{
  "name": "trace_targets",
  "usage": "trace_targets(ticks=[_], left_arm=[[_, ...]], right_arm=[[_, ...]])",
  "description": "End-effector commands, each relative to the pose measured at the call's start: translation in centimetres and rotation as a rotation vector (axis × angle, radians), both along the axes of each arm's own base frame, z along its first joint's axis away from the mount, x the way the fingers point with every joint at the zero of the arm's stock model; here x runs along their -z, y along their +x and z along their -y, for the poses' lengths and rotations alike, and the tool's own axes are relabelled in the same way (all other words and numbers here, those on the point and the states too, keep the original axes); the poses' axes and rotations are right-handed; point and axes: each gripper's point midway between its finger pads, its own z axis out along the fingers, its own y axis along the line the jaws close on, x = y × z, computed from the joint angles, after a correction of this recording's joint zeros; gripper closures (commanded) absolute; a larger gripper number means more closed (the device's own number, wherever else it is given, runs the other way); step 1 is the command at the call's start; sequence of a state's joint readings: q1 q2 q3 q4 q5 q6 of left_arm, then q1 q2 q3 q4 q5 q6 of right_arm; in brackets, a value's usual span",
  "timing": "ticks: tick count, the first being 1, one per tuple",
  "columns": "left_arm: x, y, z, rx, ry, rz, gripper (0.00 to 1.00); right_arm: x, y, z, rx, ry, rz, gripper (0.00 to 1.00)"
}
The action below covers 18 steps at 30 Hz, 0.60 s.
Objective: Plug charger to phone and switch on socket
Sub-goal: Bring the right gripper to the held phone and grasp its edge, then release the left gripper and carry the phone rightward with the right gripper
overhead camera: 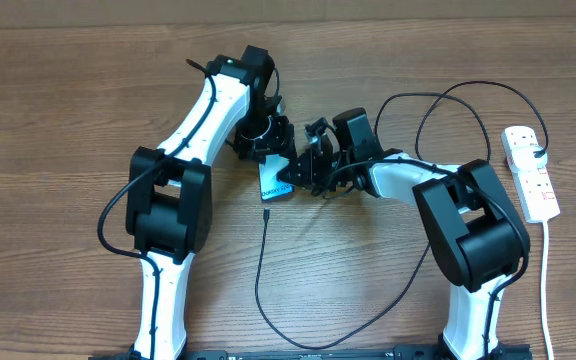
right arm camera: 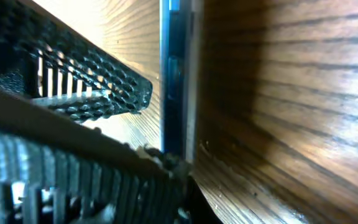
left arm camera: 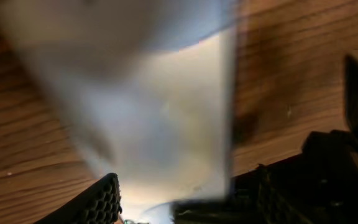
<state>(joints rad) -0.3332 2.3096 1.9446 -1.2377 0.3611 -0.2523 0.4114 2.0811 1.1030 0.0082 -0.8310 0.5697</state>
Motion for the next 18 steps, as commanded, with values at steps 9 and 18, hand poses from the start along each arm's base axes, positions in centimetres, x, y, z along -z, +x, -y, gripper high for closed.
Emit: trace_targets(ticks=[9,18], left_arm=[[-1.7,-0.3,0.3,0.024,-0.003,0.022,0.11],[-2.4,-0.2,-0.2,0.015,-0.079,-0.003,0.13]], right_arm=[[-0.9,0.3,-0.6,-0.023,0.023,0.040,0.96],[-1.9,0.4,-0.2,-0.014,0.017,0.049,0.96]])
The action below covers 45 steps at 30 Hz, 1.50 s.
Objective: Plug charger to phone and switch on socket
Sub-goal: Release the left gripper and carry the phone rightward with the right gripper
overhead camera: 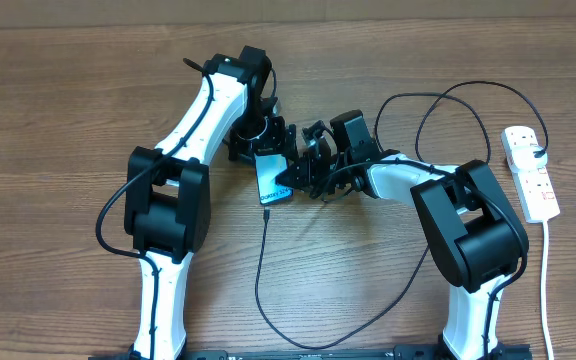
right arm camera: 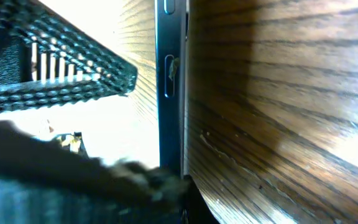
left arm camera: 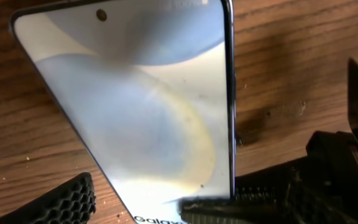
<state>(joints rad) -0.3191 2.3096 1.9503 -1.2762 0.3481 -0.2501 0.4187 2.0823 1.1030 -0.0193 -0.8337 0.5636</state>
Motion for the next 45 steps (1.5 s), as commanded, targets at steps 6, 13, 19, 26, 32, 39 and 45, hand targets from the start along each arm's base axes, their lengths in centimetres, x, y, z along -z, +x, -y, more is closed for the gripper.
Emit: trace_targets(ticks=[6,13,19,26,32,39,45], left_arm=[[-5.2,1.7,-0.1,-0.047,-0.300,0.038,0.13],[-6.3,3.2,-3.5,-0.135,-0.364,0.051,0.11],[-5.4,2.9,-5.1,-0.147,-0.280,0.041,0.11],[-4.8,2.5,-4.8,-0.113,-0.212,0.048,0.10],[-4.5,2.3,-4.5,-0.091,-0.176,0.053,0.10],[-4.3,2.3,-4.7,-0.086,-0.155,0.057,0.09],[-4.3,2.3,-4.7,-0.086,-0.155,0.057,0.07]], right_arm=[[-5.5,2.0,2.4,0.073,-0.124,0.179,0.96],[-9.1,2.5,9.0,0.202,-0.527,0.266,0.96],[-6.8,-0.1,14.0,0.197,-0.811,0.171,0.96],[-5.2,-2.4,15.3,0.161,-0.875,0.093,0.96],[-3.8,-4.1,16.0,0.133,-0.906,0.038,0.96],[-2.7,-4.9,17.2,0.131,-0.962,0.024,0.96],[-2.7,-4.8,17.1,0.115,-0.960,0.043,0.92]])
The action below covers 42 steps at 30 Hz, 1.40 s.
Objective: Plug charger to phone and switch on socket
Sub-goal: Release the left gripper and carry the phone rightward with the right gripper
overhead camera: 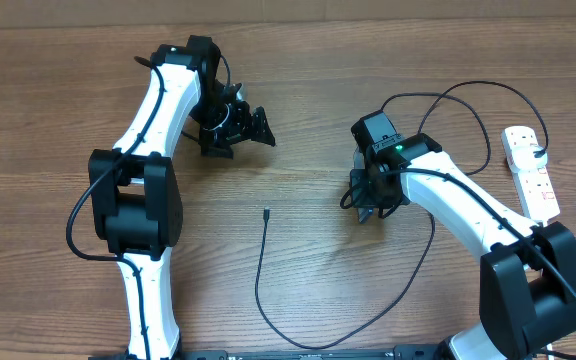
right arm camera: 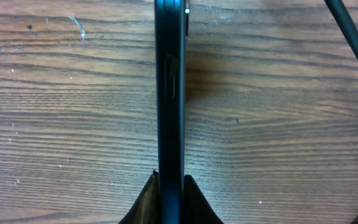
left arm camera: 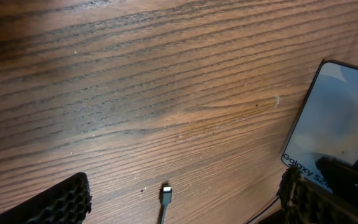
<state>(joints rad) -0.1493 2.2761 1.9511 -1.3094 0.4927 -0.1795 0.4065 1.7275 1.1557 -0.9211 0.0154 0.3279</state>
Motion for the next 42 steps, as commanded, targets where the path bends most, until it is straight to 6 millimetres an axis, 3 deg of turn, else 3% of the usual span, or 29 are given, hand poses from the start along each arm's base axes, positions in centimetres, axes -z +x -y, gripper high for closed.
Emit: trace_targets(ticks=[1,14,19,23,31,37,40,42], left_arm=[[-1.8,0.5,0.1,0.024,0.000,0.064,0.07],[-1.8,0.5,0.1,0.024,0.000,0.064,0.05],[-1.8,0.5,0.1,0.024,0.000,0.064,0.05],[-1.8,0.5,0.1,0.024,0.000,0.064,0.05],[-1.8,0.5,0.1,0.025,0.000,0.064,0.05],[-1.8,0.4,0.1,0.025,0.000,0.064,0.05],[-1.8,0.5,0.1,0.025,0.000,0.065,0.05],[-1.8,0.5,0.3,0.028,-0.001,0.069,0.07]], right_arm=[[-0.1,0.2,0.4,-0.018,-0.019,0.017,0.92],[0.7,-0.5,0.7,-0.019,-0.026,0.000,0.86],[0.6,0.1,0.5,-0.044,-0.027,0.029,0.66],[0.5,1.0,0.6,-0.061,-0.038,0.067,0.57],[-0.1,3.2,0.5,-0.078,-0.054,0.166,0.56],[-0.2,3.6,0.3,-0.065,-0.044,0.182,0.57],[-0.2,3.6,0.4,-0.011,-0.035,0.177,0.55],[-0.2,3.7,0.6,0.034,-0.026,0.177,0.46]])
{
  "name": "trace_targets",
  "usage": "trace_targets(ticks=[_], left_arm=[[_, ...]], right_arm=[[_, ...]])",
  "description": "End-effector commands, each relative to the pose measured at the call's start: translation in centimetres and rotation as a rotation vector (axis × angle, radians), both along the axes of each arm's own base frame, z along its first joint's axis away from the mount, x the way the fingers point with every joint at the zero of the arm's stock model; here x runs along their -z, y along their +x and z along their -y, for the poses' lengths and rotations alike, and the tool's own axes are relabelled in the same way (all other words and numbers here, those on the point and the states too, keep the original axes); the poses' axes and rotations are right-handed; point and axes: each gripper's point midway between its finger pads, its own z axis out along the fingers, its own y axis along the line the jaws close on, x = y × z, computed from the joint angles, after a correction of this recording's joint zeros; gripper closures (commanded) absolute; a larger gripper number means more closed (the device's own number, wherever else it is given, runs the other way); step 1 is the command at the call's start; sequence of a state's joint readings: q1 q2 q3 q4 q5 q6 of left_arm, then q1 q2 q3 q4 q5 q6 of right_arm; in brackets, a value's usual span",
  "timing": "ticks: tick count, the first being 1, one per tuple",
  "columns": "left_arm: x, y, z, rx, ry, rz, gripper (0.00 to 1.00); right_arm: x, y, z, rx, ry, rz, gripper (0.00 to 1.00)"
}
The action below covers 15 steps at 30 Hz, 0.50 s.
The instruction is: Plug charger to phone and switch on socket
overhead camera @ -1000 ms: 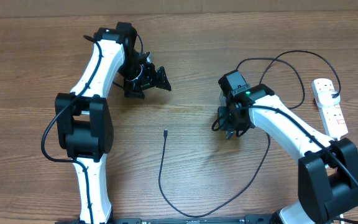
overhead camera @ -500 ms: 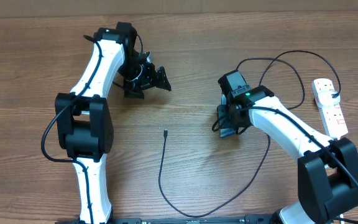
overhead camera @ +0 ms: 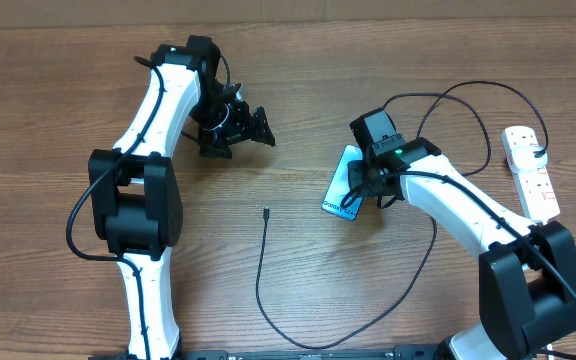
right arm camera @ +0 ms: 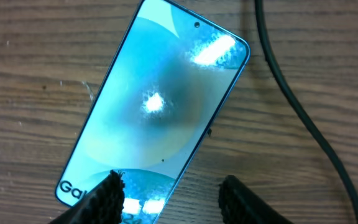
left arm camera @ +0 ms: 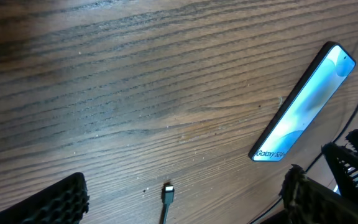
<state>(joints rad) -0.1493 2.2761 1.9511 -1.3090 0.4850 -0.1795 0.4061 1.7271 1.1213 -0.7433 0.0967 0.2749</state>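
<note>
The phone (right arm camera: pixel 154 106) lies flat on the table with its blue screen up, also seen in the overhead view (overhead camera: pixel 343 182). My right gripper (right arm camera: pixel 173 190) stands open just above its lower end, its left finger (right arm camera: pixel 107 199) over the screen's corner. The black cable's plug (left arm camera: pixel 167 193) lies loose on the wood (overhead camera: pixel 266 213), left of the phone. My left gripper (overhead camera: pixel 251 127) hangs open at the far left, well away from both; in its wrist view the plug sits between its open fingers (left arm camera: pixel 55 199). The white socket strip (overhead camera: pixel 530 175) lies at the right edge.
The black cable (overhead camera: pixel 268 280) runs from the plug toward the front, loops right behind my right arm and reaches the charger (overhead camera: pixel 540 152) on the strip. A stretch of it (right arm camera: pixel 303 112) passes just right of the phone. A white lead (overhead camera: pixel 546 290) leaves the strip frontward.
The phone stood on its edge, pinched in my right gripper. It now lies flat, screen up, and the right jaws are open over its lower end. The left arm has not moved.
Both grippers were crowded round the phone at the table's middle, just above the plug. Then the left gripper stood open over the screen. Later the left arm was at the far left and the right gripper held the phone on edge farther right, where it now lies flat.
</note>
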Motion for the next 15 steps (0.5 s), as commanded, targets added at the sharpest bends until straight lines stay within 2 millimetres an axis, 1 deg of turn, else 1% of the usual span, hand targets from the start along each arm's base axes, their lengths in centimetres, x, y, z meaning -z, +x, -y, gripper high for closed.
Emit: trace_targets(ticks=[1,2,3,4,5,6,8,9,11,15], left_arm=[[-1.9,0.5,0.5,0.030,-0.009,0.071,0.10],[-1.9,0.5,0.7,0.035,-0.010,0.074,0.16],[-1.9,0.5,0.9,0.040,-0.010,0.075,0.29],[-1.9,0.4,1.2,0.047,-0.010,0.078,0.44],[-1.8,0.3,1.5,0.057,-0.004,0.080,0.66],[-1.7,0.3,1.7,0.067,0.011,0.085,0.78],[-1.5,0.1,1.9,0.078,0.046,0.088,0.94],[-1.3,0.0,2.0,0.081,0.061,0.088,0.96],[-1.3,-0.2,2.7,0.091,0.070,0.090,0.96],[-1.3,-0.2,5.0,0.119,0.061,0.119,0.96]], right_arm=[[-0.2,0.3,0.7,0.086,0.011,0.012,0.44],[-0.2,0.4,0.9,0.108,0.017,0.012,0.43],[-0.2,0.5,1.1,0.131,0.027,0.012,0.41],[-0.2,0.7,1.0,0.142,0.049,0.009,0.39],[-0.3,0.8,0.9,0.148,0.089,0.000,0.38],[-0.3,0.9,0.6,0.153,0.142,-0.014,0.37],[-0.5,1.1,0.4,0.165,0.229,-0.040,0.37],[-0.6,1.2,0.6,0.175,0.257,-0.050,0.37],[-0.7,1.5,1.5,0.207,0.306,-0.063,0.37],[-0.9,1.8,2.7,0.203,0.390,-0.083,0.37]])
